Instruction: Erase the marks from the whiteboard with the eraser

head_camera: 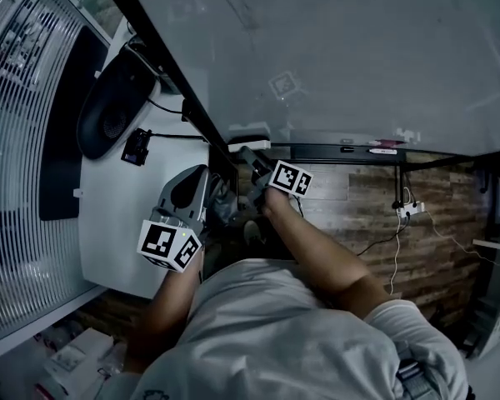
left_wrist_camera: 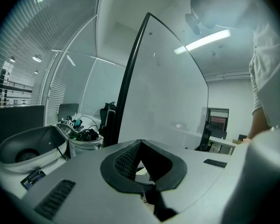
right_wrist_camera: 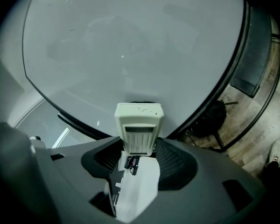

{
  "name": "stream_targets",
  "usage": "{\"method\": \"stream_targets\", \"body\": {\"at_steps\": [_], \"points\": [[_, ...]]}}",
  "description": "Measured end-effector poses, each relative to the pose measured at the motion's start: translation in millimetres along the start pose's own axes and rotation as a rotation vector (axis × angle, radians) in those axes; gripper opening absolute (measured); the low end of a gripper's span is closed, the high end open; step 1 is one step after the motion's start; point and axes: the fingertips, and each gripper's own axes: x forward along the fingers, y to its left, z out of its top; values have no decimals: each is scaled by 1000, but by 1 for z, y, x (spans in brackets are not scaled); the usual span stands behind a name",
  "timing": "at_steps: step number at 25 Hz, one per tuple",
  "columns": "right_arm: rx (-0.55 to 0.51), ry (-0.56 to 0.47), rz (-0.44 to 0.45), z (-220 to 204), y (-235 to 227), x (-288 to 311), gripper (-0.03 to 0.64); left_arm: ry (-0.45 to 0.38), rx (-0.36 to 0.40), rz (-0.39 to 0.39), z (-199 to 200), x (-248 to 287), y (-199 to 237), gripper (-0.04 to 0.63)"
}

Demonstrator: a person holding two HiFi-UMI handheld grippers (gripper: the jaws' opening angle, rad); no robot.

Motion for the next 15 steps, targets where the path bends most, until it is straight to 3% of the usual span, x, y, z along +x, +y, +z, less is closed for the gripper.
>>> {"method": "stream_targets", "body": {"at_steps": [8, 15], "points": [[40, 2, -25, -5, -19, 3, 233, 17, -11, 22, -5, -5, 6, 6], [52, -19, 6, 2, 6, -3, 232, -4, -3, 5, -1, -8, 0, 6]]}}
